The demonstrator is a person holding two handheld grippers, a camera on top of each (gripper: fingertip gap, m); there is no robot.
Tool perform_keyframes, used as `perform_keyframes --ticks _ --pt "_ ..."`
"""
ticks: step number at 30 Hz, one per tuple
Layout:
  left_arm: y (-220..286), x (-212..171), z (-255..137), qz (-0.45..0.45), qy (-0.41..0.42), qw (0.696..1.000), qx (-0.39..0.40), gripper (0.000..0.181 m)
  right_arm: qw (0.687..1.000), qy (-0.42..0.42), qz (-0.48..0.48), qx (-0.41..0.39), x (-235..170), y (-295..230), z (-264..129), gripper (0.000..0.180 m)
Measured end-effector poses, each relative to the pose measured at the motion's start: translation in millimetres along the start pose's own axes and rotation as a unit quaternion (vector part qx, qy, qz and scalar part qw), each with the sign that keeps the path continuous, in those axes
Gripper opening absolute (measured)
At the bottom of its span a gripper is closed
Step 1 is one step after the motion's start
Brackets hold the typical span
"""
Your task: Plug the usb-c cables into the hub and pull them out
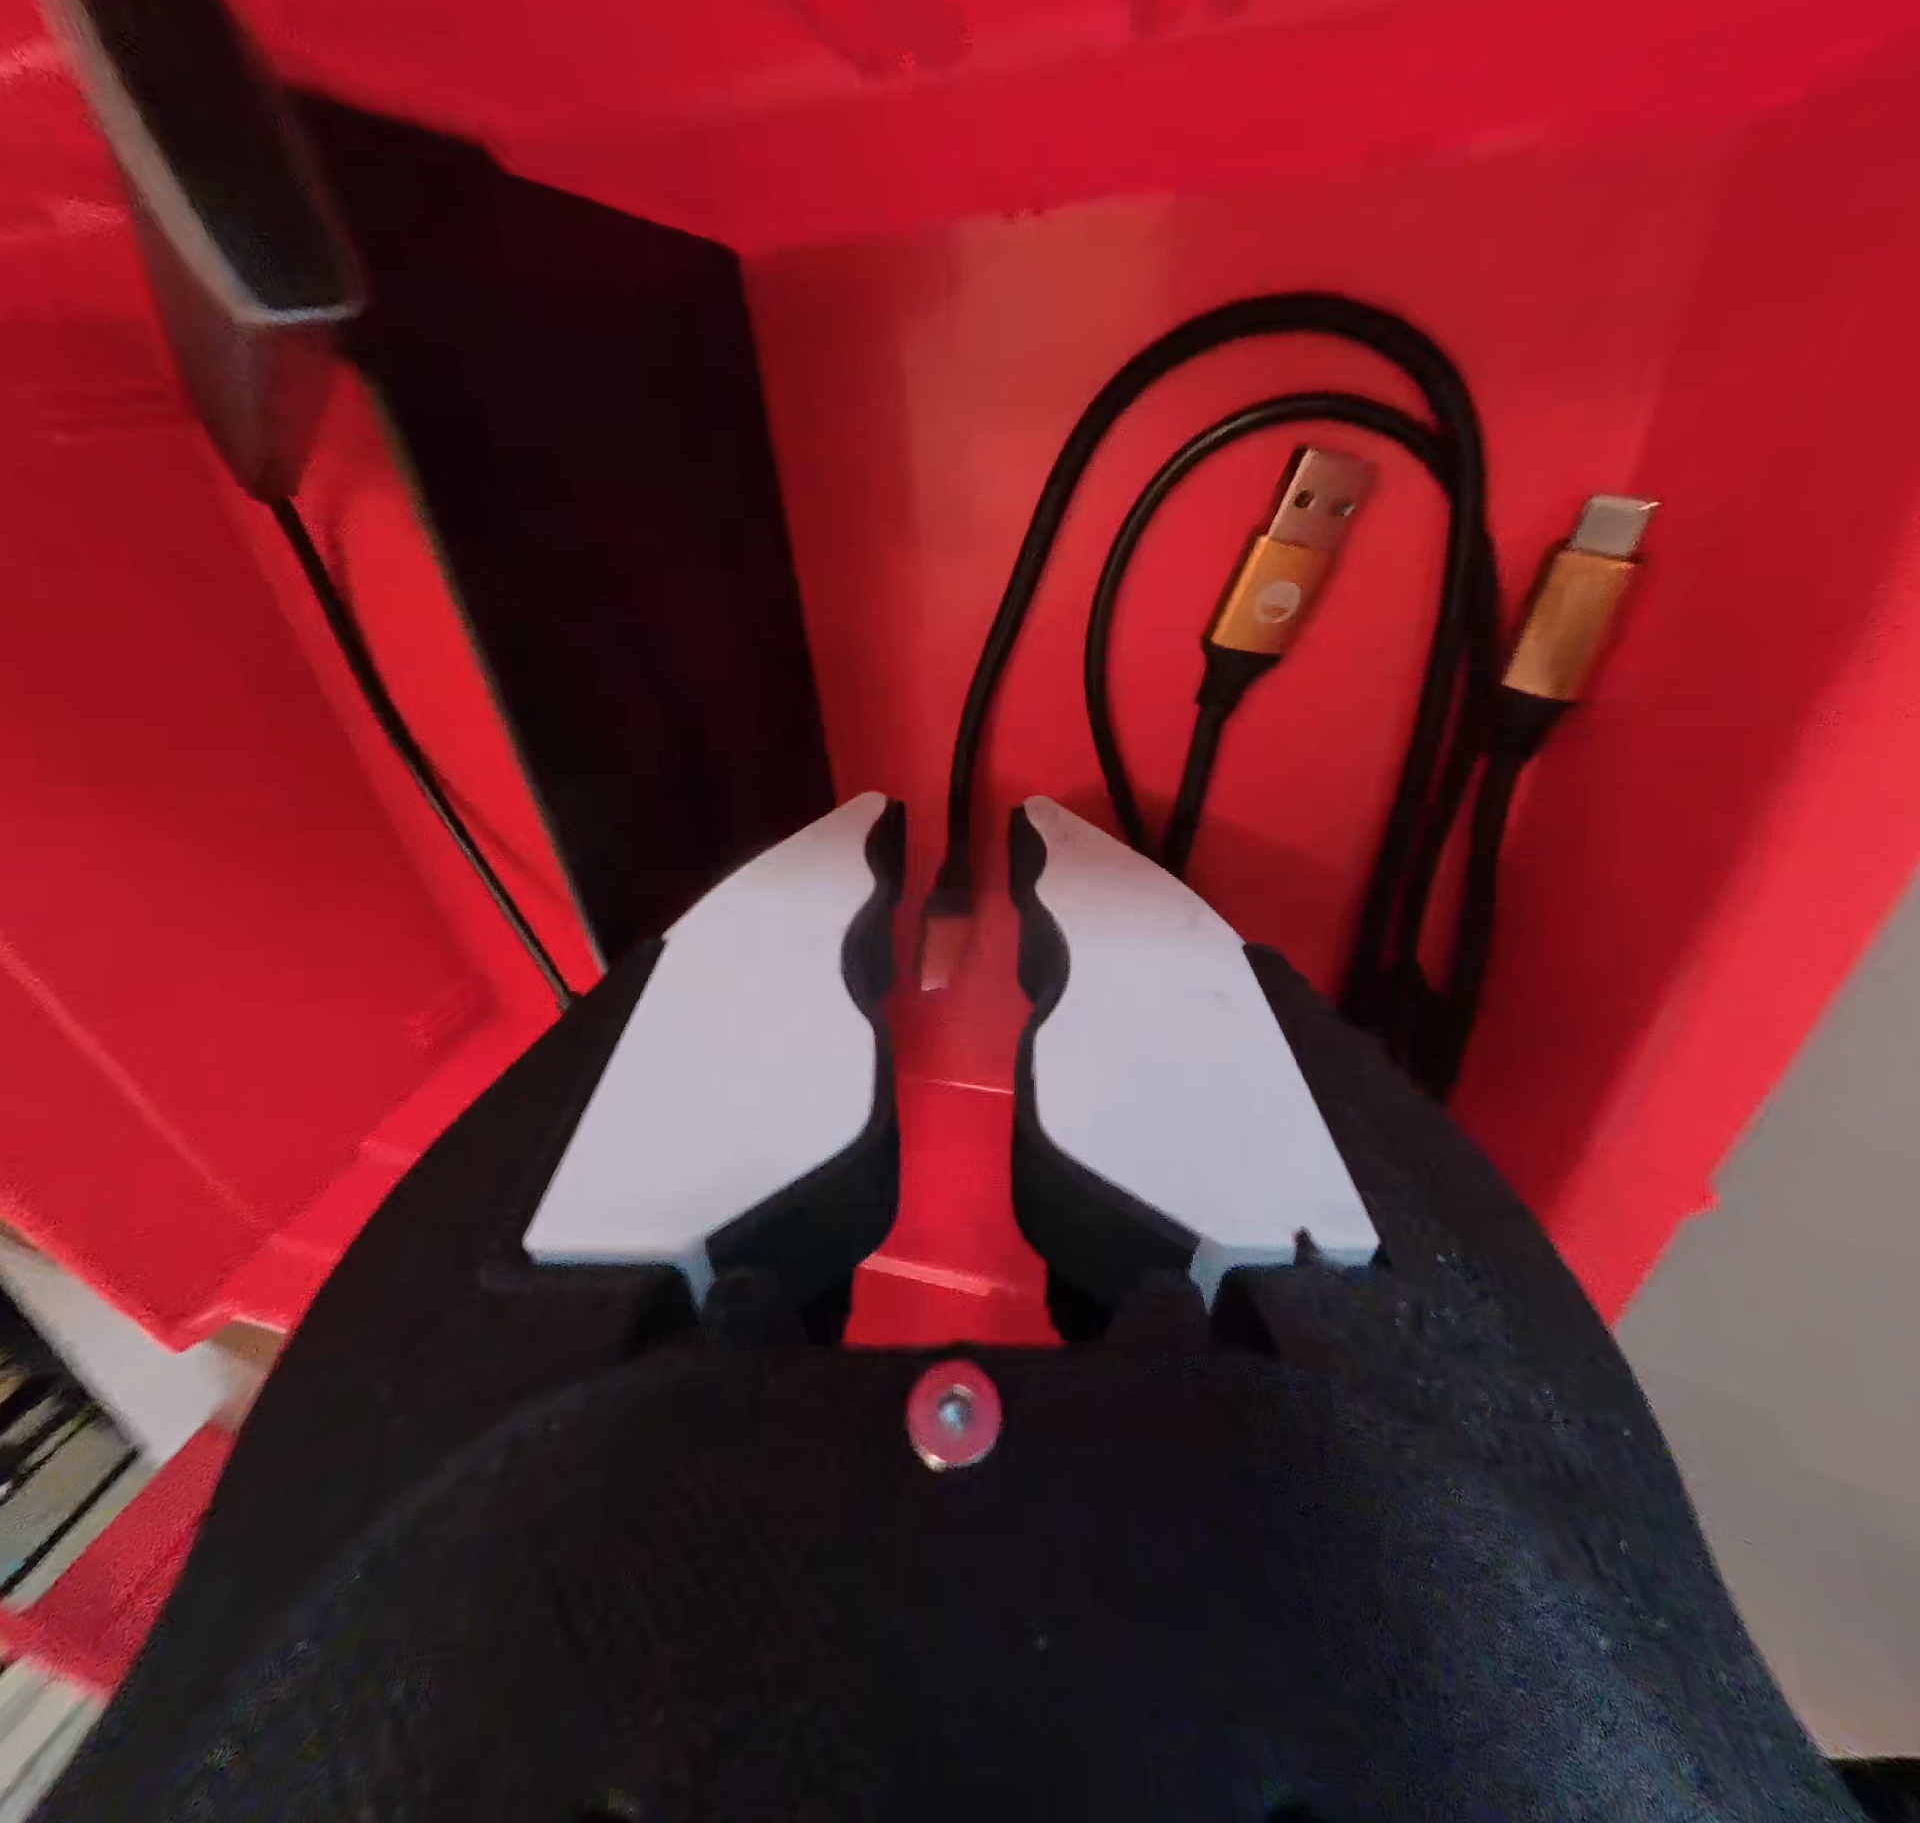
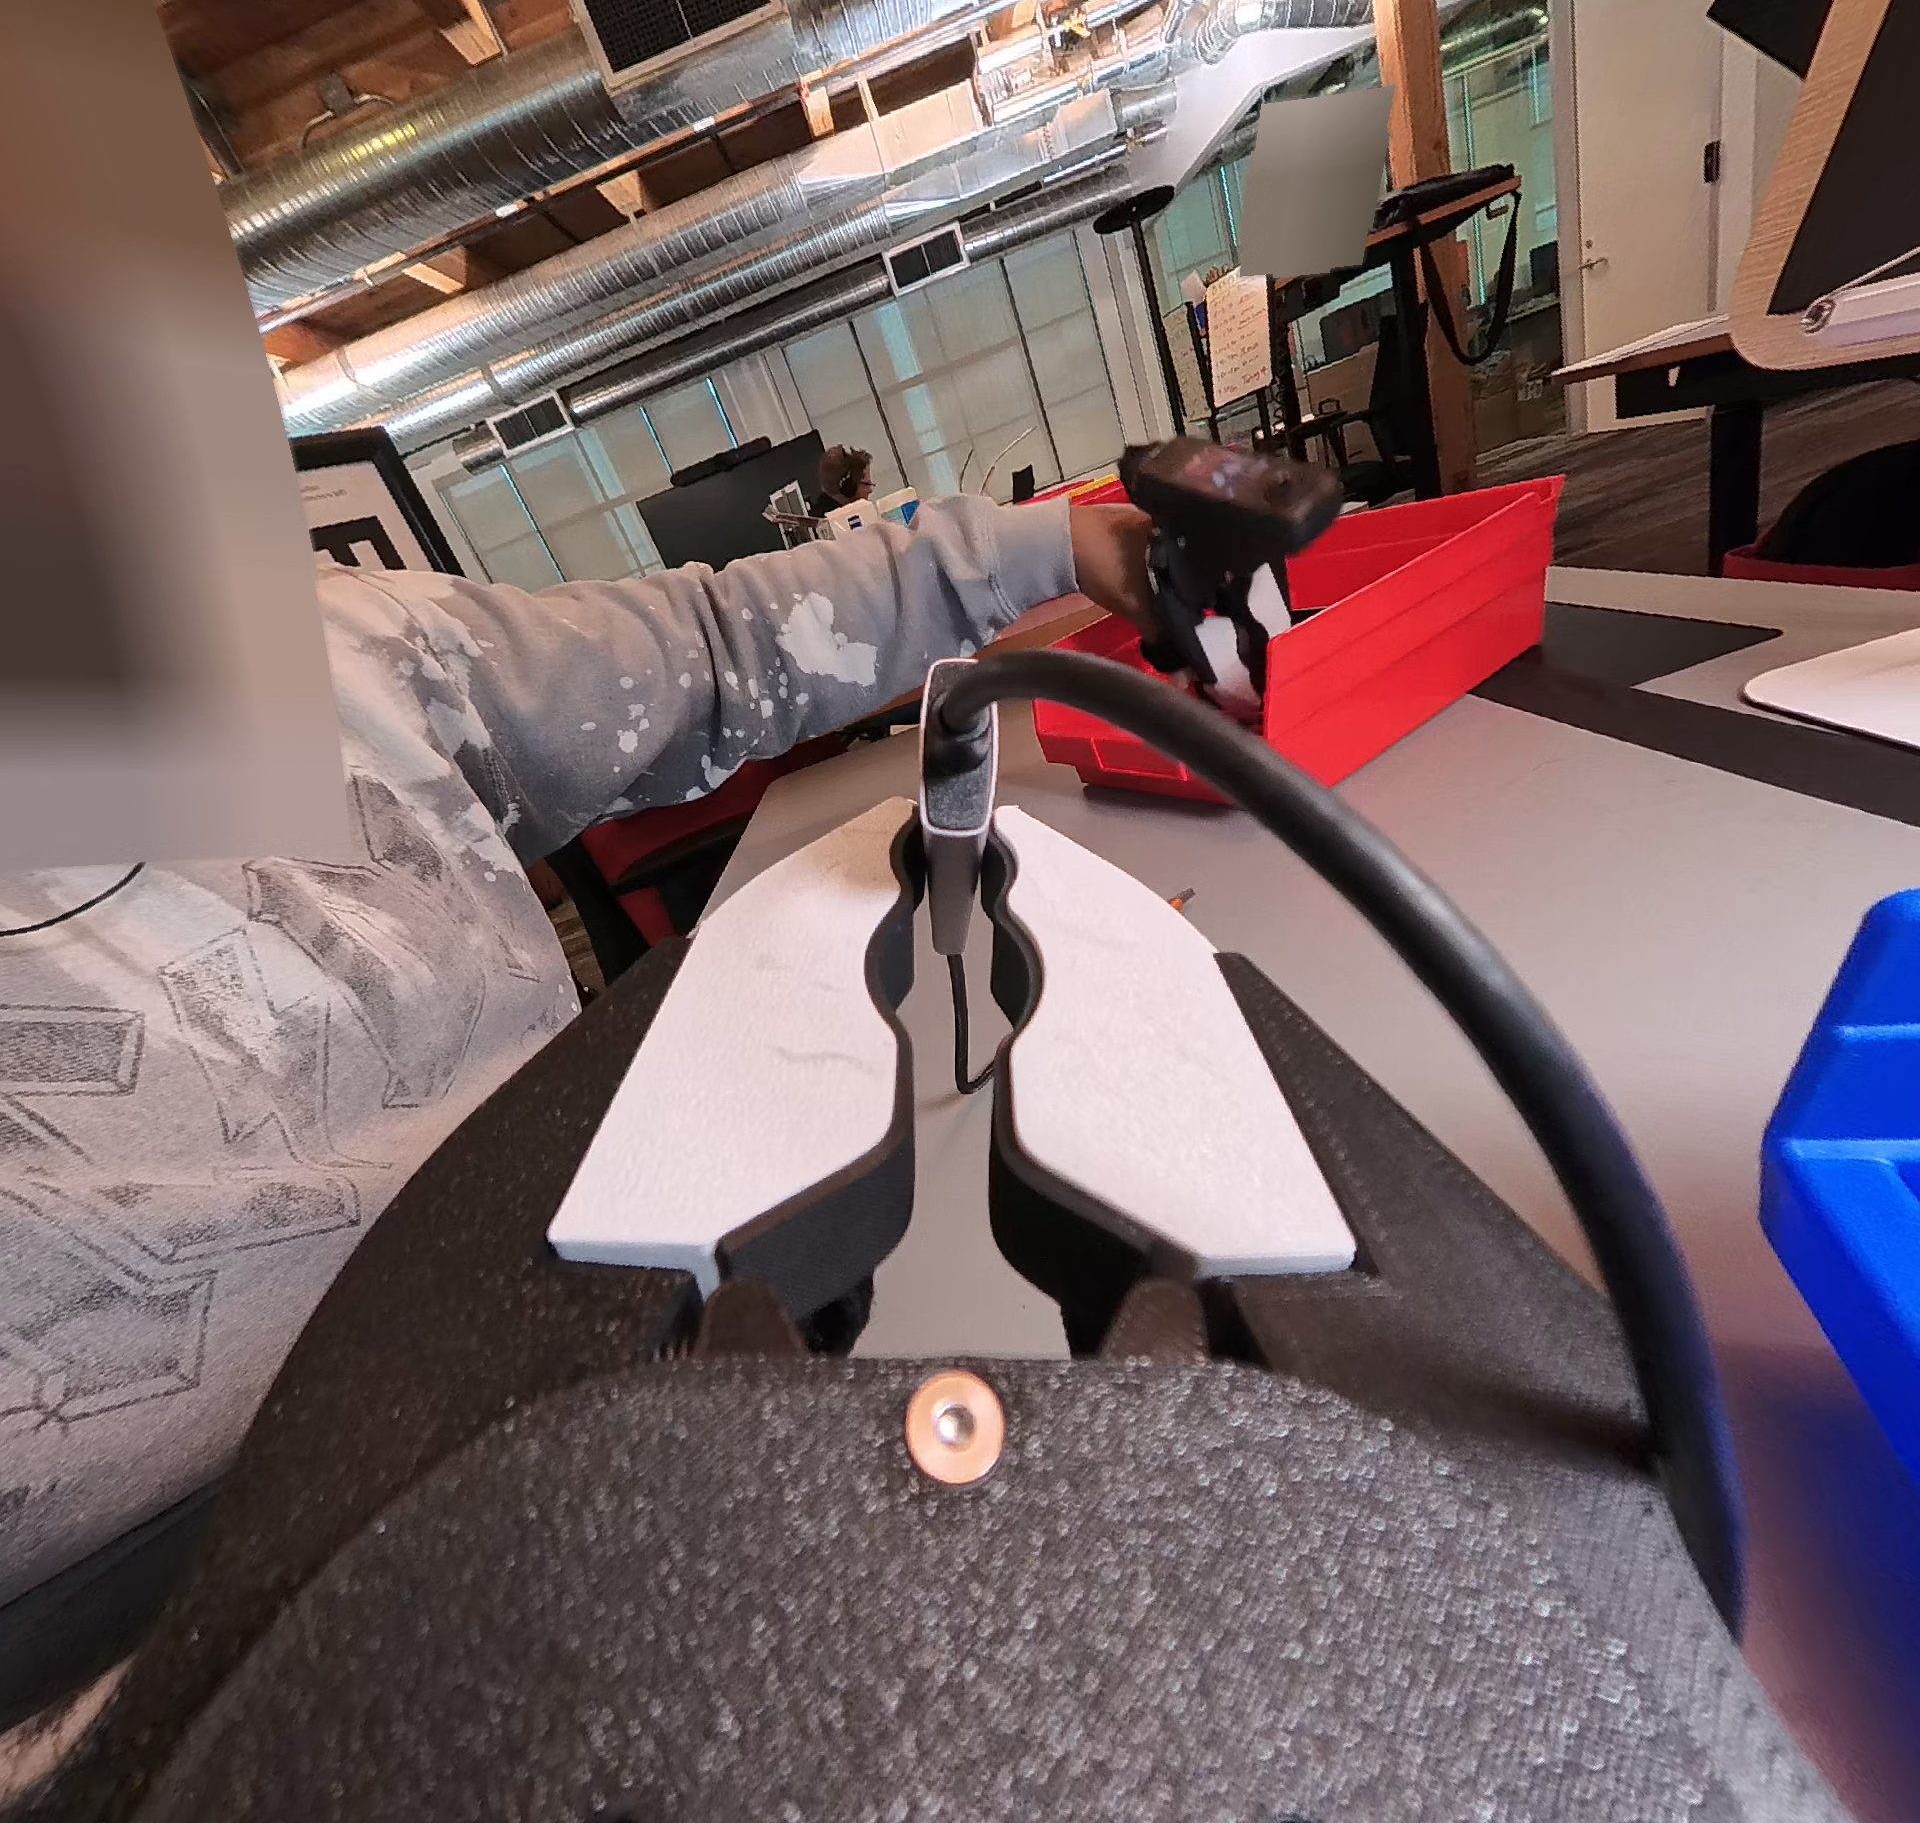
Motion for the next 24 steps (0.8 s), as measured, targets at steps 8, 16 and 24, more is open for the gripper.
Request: perform_keyframes --ticks 8,16,24 --pt "5 -8 17 -0.012 -0.04 0.998 -0.041 0.011 1.0 0.003 0.0 -0.001 1 2 -1 0.009" --pt "-17 -11 -58 -0.055 0.031 0.997 0.035 0.005 1.0 0.021 -0.008 0.006 10 -5 -2 0.009" --pt "6 32 -226 -0.128 0.329 0.935 0.035 0.004 0.993 0.102 -0.047 0.031 43 -31 -11 0.009"
Point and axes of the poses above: each gripper's, where its closed fingertips meet, z out along the fingers, x out of its top, y = z × x across the jaws, the point moved 1 cm from there along -z, back along the fingers
